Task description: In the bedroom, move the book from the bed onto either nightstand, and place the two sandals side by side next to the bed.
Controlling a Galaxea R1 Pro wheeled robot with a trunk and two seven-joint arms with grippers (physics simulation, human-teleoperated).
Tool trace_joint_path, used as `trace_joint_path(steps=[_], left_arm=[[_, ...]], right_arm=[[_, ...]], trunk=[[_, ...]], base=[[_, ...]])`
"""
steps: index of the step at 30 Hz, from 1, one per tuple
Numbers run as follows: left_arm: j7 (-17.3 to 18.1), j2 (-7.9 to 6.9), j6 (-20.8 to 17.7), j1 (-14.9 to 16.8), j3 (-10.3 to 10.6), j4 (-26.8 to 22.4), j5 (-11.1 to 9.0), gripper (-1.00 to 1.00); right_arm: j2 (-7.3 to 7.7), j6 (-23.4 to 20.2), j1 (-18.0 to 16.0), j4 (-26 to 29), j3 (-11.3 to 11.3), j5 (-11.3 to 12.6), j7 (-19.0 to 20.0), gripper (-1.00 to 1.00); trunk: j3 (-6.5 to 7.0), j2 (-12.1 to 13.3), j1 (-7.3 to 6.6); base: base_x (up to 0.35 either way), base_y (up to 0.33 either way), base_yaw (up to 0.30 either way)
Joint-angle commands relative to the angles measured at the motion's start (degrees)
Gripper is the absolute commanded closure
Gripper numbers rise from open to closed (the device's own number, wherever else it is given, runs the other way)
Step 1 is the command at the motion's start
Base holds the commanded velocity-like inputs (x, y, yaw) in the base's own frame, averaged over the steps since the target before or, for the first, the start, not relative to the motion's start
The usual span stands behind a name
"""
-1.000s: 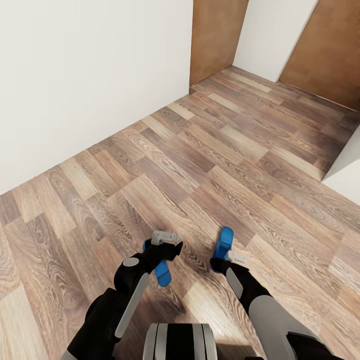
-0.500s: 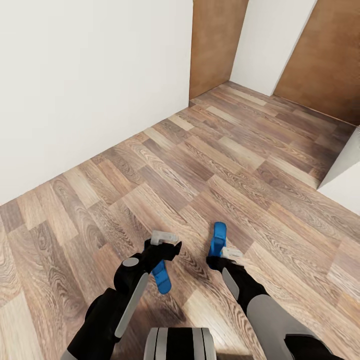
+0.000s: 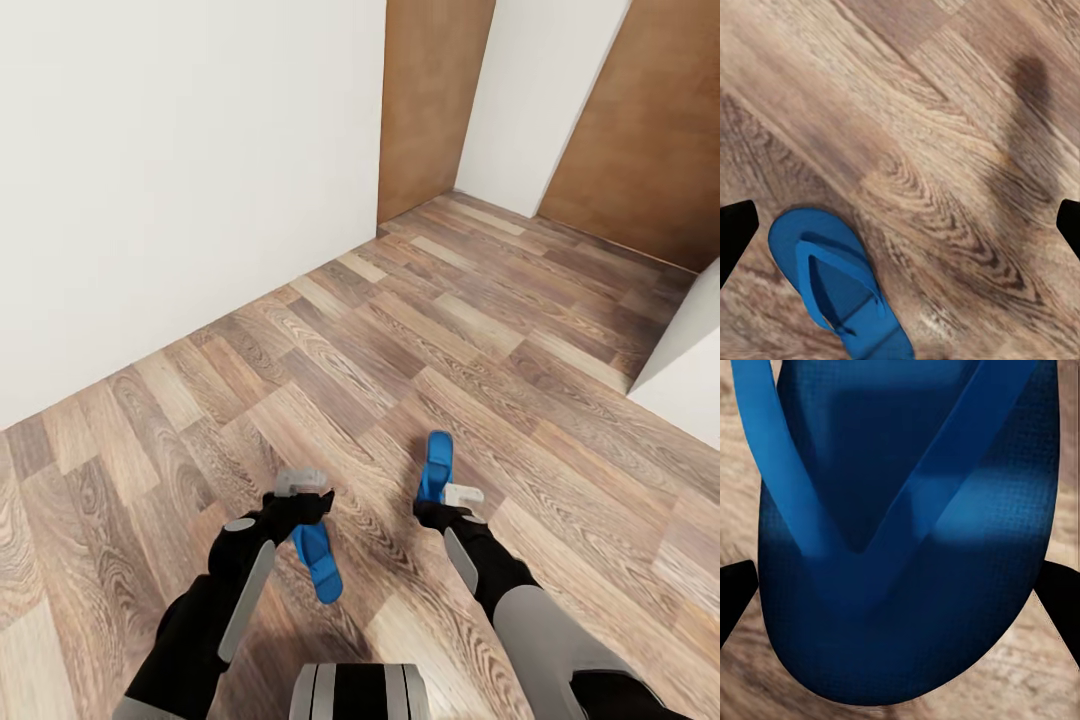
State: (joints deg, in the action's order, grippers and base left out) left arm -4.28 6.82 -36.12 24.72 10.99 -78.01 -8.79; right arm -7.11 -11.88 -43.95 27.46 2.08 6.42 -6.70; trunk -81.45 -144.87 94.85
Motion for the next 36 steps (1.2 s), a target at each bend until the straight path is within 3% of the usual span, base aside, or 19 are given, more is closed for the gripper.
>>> trace_joint_path(steps=[1, 6, 11, 14, 22, 25, 28, 36], left_arm=[[-0.49, 0.01, -0.24, 0.01, -0.25, 0.82, -0.57, -1.0], [-0.54, 0.03, -0.27, -0.02, -0.78, 2.85, -0.46, -1.0], [-0.53, 0.02, -0.27, 0.03, -2.2, 3.39, -0.52, -1.0], [-0.49, 0.0, -0.32, 0.03, -2.78, 3.39, -0.52, -1.0], [-0.47, -0.11, -0.36, 0.06, -6.91, 3.31, -0.47, -1.0], [-0.47, -0.13, -0.36, 0.06, -7.13, 3.35, -0.43, -1.0], [-0.47, -0.14, -0.36, 0.06, -7.21, 3.39, -0.36, -1.0], [-0.47, -0.14, -0.28, 0.06, -7.04, 3.08, -0.18, -1.0]], right_arm=[[0.01, -0.24, 0.0, 0.12, 0.09, 0.62, -0.12, 1.0], [0.16, -0.13, 0.0, 0.14, -0.21, 0.61, -0.08, 1.0], [0.55, 0.06, 0.0, 0.08, -3.28, 0.61, 0.08, 1.0], [0.58, 0.09, 0.02, 0.06, -3.96, 0.61, 0.1, 1.0], [0.61, 0.11, 0.06, -0.05, -4.44, 0.61, 0.12, 1.0], [0.61, 0.11, 0.07, -0.1, -4.67, 0.61, 0.14, 1.0], [0.54, 0.11, 0.09, -0.27, -6.67, 0.62, 0.13, 1.0], [0.52, 0.12, 0.09, -0.21, -7.1, 0.69, 0.1, 1.0]], trunk=[[0.19, 0.0, -0.03], [1.3, 0.07, -0.16], [2.41, 0.13, -0.29], [3.07, 0.17, -0.37], [4.84, 0.28, -0.57], [5.51, 0.32, -0.65], [6.17, 0.36, -0.73], [7.94, 0.47, -0.94]], base=[[0.0, 0.0, 0.0], [0.0, 0.0, 0.0], [0.0, 0.0, 0.0], [0.0, 0.0, 0.0], [0.0, 0.0, 0.0], [0.0, 0.0, 0.0], [0.0, 0.0, 0.0], [0.0, 0.0, 0.0]])
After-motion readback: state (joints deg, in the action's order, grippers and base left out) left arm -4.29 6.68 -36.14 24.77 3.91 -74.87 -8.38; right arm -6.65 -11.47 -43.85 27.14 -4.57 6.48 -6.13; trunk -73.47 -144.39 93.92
